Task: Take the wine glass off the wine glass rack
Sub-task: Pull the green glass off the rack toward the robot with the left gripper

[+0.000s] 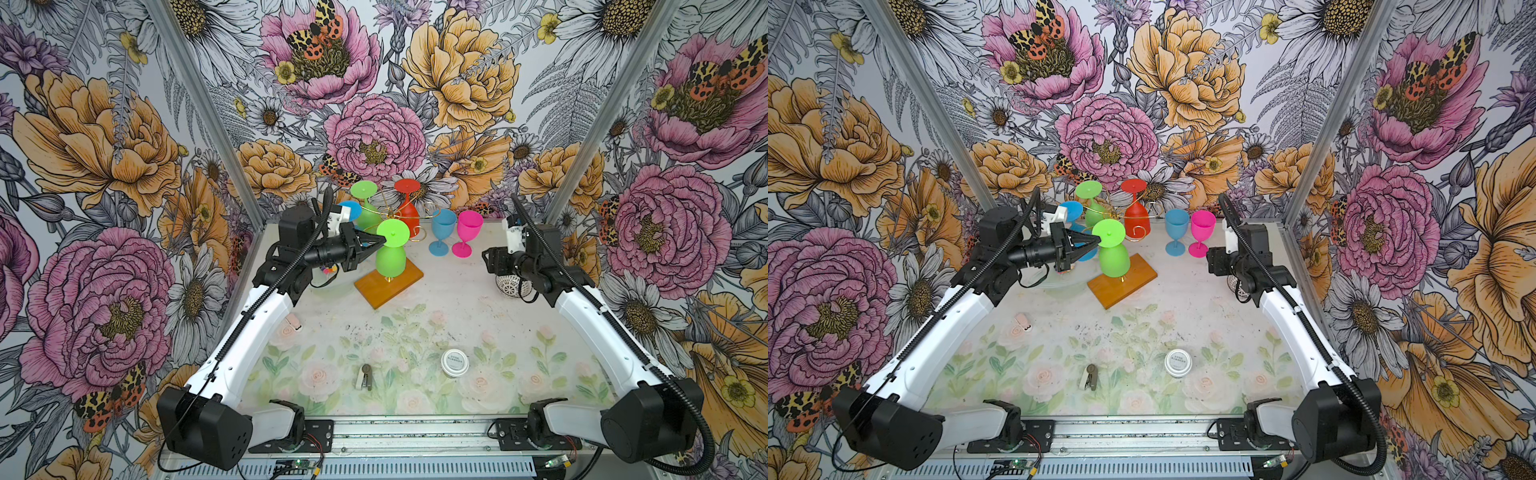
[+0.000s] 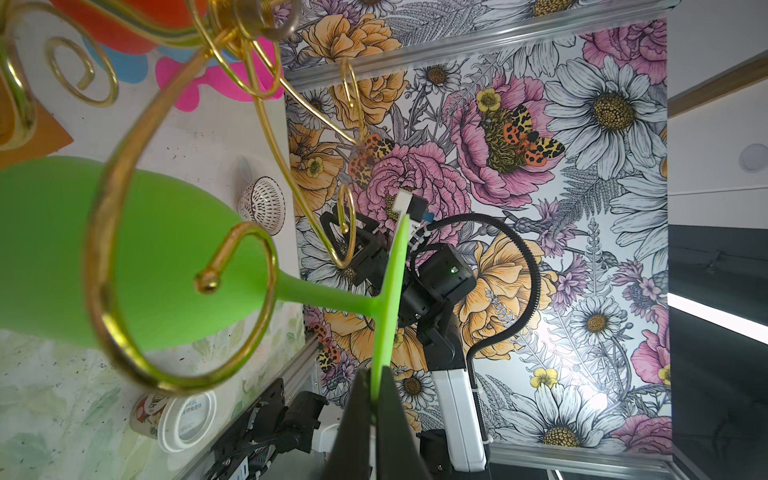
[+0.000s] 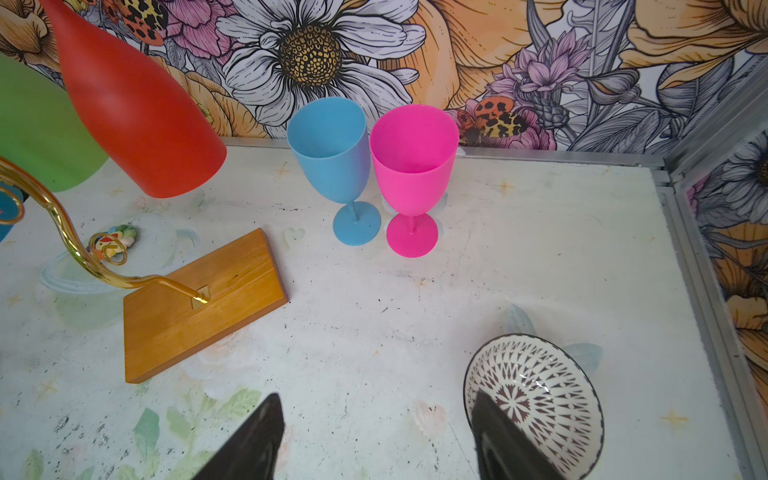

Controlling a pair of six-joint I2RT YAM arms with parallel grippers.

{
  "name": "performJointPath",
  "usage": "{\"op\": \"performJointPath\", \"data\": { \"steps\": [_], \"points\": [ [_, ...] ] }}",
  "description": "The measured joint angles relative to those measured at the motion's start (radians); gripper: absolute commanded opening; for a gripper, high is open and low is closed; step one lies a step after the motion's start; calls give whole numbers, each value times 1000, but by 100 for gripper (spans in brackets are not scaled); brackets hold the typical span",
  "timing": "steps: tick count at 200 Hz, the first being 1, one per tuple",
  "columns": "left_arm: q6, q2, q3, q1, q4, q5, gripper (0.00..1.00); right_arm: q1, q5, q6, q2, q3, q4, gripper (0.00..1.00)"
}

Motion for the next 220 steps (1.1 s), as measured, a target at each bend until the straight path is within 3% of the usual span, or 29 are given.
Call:
{"op": "performJointPath", "data": {
  "steps": [53, 112, 176, 220],
  "points": [
    [73, -53, -23, -3, -25, 47, 0, 2, -11, 12, 0, 0, 0, 72],
    [276, -83, -31, -74, -124, 29, 0, 19, -56, 51, 0, 0, -1, 72],
    [610, -163, -60, -247, -180, -150, 0, 38, -65, 87, 0, 18, -63, 71],
    [869, -219, -127, -394, -179, -308, 0, 51, -61, 111, 27, 145, -193, 71]
  ]
}}
